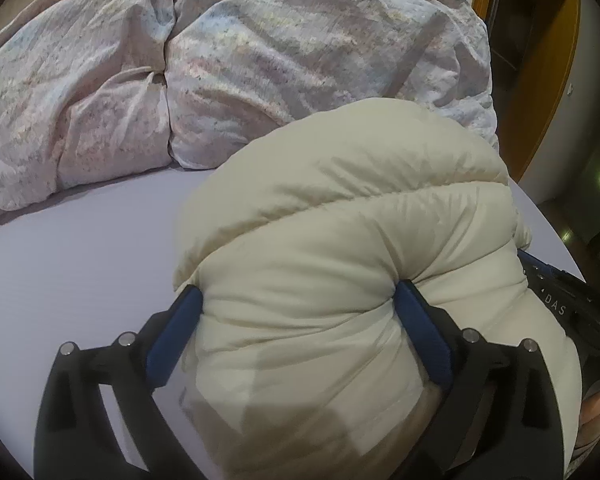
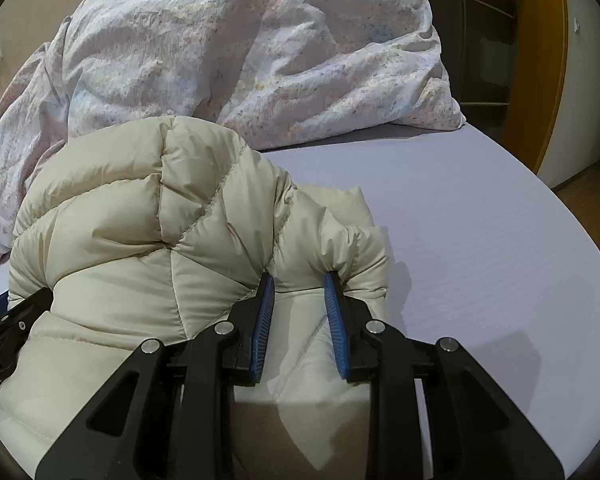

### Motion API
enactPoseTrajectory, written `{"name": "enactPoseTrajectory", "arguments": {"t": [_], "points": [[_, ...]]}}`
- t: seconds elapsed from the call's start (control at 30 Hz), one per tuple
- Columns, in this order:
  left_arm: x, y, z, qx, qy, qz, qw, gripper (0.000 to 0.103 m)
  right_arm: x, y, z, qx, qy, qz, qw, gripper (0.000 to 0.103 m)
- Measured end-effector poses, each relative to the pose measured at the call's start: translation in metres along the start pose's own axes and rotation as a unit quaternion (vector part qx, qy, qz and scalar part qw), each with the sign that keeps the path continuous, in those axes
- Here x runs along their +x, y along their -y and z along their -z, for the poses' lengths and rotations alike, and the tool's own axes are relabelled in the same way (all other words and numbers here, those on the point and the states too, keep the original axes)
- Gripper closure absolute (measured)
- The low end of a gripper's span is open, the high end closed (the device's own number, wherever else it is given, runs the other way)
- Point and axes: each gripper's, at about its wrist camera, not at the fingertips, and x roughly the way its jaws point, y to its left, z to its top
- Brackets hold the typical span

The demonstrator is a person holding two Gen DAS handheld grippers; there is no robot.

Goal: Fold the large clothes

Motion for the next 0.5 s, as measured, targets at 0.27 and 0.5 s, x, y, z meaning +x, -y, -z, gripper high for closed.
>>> {"name": "enactPoseTrajectory", "arguments": {"t": [0.27, 0.5], "points": [[0.0073, -0.0063, 0.0025, -0.01, 0.002, 0.01, 0.9999, 0.003, 0.0019, -0.0003, -0.0009, 0.0, 0.001, 0.001, 1.0, 0.075], [0.0108, -0.0095, 0.0047, -0.018, 0.003, 0.02, 0.9996, 0.002, 0.0026, -0.0002, -0.0016, 0.0, 0.001, 0.002, 1.0, 0.074]]}}
